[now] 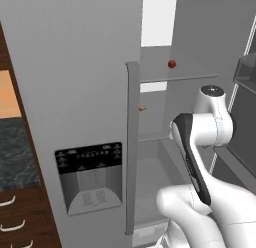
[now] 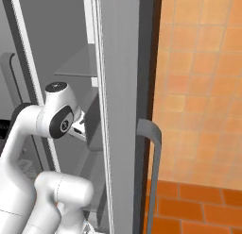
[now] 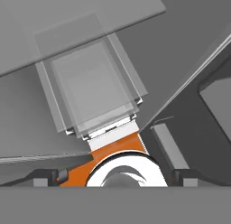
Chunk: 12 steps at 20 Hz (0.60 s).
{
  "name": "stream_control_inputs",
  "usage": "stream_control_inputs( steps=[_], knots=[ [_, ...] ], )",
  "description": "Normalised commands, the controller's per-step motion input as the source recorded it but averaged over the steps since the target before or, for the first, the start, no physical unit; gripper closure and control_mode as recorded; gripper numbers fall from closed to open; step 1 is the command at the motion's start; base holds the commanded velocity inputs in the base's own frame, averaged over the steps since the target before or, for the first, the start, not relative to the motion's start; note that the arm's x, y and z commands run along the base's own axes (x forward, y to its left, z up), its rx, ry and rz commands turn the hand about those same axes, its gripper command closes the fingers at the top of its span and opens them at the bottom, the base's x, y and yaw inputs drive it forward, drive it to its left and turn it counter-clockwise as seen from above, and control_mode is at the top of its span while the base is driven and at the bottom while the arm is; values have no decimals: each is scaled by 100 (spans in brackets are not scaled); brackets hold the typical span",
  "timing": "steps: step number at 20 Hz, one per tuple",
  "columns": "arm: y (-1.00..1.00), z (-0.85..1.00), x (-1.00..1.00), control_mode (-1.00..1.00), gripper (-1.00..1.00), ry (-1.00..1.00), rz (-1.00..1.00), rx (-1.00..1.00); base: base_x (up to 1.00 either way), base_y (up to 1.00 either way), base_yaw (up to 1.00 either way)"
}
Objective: Take the strawberry from the fridge and place it on top of the pancake, located on the dining counter.
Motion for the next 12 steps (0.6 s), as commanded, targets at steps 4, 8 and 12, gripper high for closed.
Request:
stream_control_inputs(
  steps=[4, 8, 12],
  knots=[
    [0, 0, 0, 100, -100, 0, 0, 0, 41, 0, 0],
    [0, 0, 0, 100, -100, 0, 0, 0, 31, 0, 0],
    [0, 2, 7, -100, -100, 0, 0, 0, 8, 0, 0]
  ],
)
